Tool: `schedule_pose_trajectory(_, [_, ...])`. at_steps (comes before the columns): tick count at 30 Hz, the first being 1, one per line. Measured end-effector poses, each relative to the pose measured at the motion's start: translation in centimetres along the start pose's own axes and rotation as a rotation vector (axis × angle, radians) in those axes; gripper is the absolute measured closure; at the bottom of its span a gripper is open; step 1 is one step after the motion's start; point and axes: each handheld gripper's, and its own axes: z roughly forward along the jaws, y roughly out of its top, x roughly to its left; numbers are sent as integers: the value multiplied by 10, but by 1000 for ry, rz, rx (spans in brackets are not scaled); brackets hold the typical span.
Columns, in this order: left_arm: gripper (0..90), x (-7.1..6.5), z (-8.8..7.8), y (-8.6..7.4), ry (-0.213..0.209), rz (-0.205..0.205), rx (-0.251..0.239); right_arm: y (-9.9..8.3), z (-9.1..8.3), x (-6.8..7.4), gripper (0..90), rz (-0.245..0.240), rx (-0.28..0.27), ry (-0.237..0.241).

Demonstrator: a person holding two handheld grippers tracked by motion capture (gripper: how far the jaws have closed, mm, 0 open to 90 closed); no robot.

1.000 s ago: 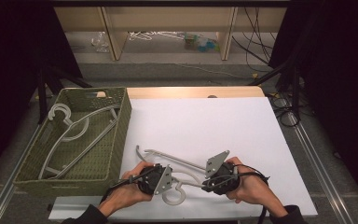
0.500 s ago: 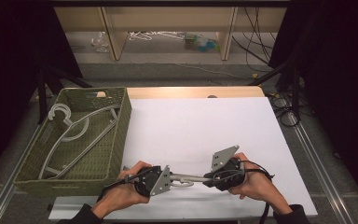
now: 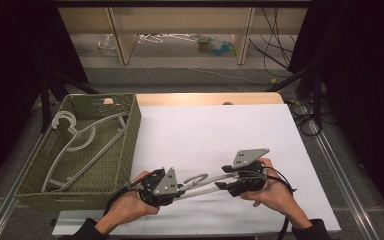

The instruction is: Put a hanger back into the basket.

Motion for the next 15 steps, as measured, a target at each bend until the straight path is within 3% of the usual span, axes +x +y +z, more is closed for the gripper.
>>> schedule_pose_trajectory(5, [791,7,-6,-4,3,-96,-5,0,-7,-2,395,45,-52,-28])
schedule_pose_trajectory(15, [791,22,-28,-6,33,-197,-50,-6,-18,4,356,84,-124,-53])
